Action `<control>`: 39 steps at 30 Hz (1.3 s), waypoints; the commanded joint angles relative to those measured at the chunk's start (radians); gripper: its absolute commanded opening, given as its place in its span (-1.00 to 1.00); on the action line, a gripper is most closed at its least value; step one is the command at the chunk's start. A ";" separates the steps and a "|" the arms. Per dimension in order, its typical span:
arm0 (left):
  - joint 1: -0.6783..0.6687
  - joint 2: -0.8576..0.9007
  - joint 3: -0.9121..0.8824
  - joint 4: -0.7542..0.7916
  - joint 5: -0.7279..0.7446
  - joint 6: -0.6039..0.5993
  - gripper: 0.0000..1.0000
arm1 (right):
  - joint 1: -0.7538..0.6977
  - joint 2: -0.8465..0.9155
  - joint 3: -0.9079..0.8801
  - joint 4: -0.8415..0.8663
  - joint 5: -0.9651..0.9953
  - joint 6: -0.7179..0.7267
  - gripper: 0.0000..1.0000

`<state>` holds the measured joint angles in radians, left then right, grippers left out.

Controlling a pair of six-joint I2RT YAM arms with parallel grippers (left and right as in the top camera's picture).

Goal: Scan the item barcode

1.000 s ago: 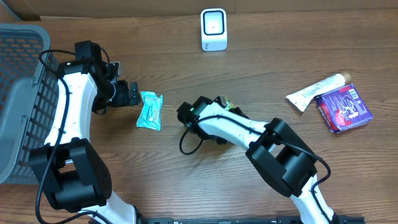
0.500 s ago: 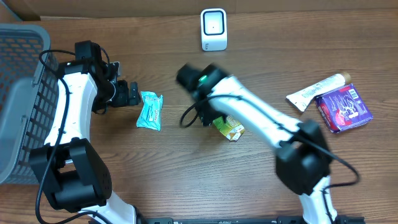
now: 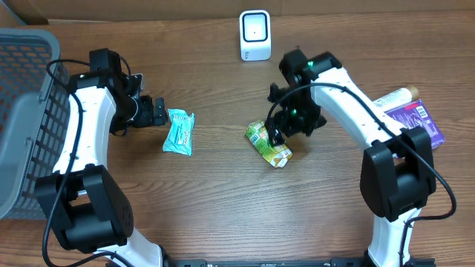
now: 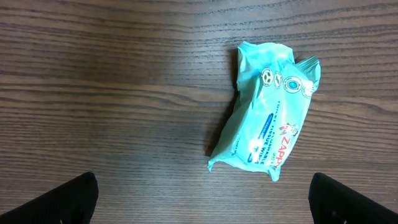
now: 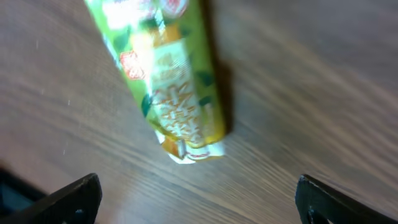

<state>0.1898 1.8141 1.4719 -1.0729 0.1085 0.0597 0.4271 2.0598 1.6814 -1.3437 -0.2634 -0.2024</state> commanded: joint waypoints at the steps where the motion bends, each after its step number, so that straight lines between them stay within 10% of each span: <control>1: -0.007 -0.019 -0.004 0.001 0.000 0.019 0.99 | 0.005 -0.004 -0.062 0.040 -0.090 -0.076 1.00; 12: -0.007 -0.019 -0.003 0.001 0.000 0.019 0.99 | 0.017 -0.004 -0.266 0.298 -0.098 -0.006 0.89; 27: -0.007 -0.019 -0.004 0.001 0.000 0.019 0.99 | 0.015 -0.005 -0.285 0.325 -0.109 0.119 -0.87; 39: -0.007 -0.019 -0.003 0.001 0.000 0.019 0.99 | 0.004 -0.088 -0.080 0.224 -0.423 0.120 -0.93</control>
<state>0.1898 1.8141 1.4719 -1.0733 0.1085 0.0597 0.4393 2.0457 1.5112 -1.1194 -0.5434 -0.0784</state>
